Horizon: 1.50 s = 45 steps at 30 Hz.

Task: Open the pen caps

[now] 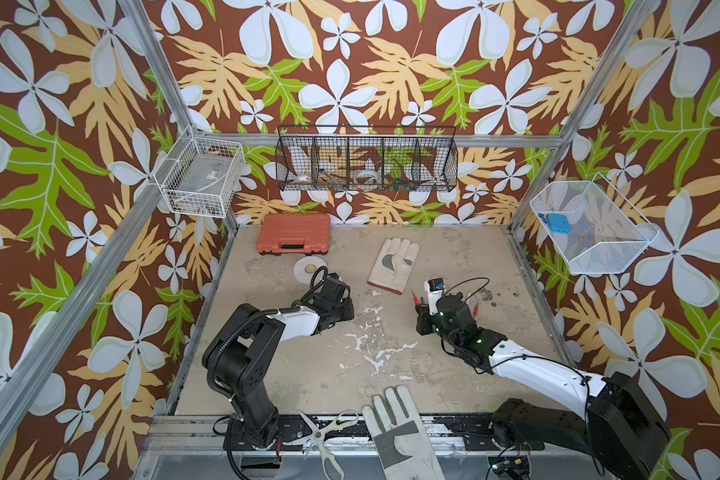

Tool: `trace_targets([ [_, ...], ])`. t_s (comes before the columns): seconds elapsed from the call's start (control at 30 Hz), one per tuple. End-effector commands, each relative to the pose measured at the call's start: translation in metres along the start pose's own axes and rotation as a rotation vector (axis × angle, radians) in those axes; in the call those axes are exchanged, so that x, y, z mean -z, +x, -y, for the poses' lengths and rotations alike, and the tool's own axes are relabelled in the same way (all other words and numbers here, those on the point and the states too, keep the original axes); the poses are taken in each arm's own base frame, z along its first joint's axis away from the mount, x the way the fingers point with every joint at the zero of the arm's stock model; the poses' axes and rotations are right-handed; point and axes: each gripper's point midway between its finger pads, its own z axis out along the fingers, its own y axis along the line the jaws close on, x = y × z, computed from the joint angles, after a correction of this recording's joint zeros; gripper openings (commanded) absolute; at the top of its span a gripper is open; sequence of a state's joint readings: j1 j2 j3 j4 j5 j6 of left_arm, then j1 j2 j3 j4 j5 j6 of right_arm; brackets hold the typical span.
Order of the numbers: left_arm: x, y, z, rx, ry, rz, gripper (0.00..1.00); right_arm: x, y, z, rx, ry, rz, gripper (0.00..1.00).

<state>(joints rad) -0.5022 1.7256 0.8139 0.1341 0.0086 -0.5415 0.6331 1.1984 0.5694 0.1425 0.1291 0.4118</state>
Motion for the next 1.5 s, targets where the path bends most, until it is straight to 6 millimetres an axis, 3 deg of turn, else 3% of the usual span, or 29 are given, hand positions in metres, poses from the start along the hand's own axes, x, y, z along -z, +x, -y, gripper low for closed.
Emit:
trace_targets([
  [0.0, -0.001, 0.010, -0.008, -0.022, -0.035, -0.040, 0.14, -0.002, -0.002, 0.000, -0.002, 0.004, 0.005, 0.00],
  [0.2, 0.003, 0.008, -0.005, -0.021, -0.024, -0.035, 0.32, -0.005, 0.000, 0.001, 0.004, 0.006, -0.005, 0.00],
  [0.4, 0.018, -0.001, 0.009, -0.047, 0.024, 0.008, 0.37, -0.014, 0.008, 0.000, 0.012, 0.011, -0.048, 0.00],
  [0.63, 0.061, -0.017, 0.050, -0.098, 0.225, 0.166, 0.42, -0.036, 0.032, 0.008, 0.032, 0.063, -0.168, 0.00],
  [0.93, 0.109, -0.032, 0.061, -0.116, 0.350, 0.349, 0.46, -0.056, 0.055, 0.025, 0.023, 0.135, -0.269, 0.00],
  [1.37, 0.120, -0.033, 0.065, -0.122, 0.387, 0.379, 0.47, -0.073, 0.079, 0.038, 0.032, 0.177, -0.366, 0.00],
  [1.47, 0.122, -0.034, 0.064, -0.118, 0.383, 0.388, 0.47, -0.075, 0.083, 0.039, 0.034, 0.183, -0.386, 0.06],
])
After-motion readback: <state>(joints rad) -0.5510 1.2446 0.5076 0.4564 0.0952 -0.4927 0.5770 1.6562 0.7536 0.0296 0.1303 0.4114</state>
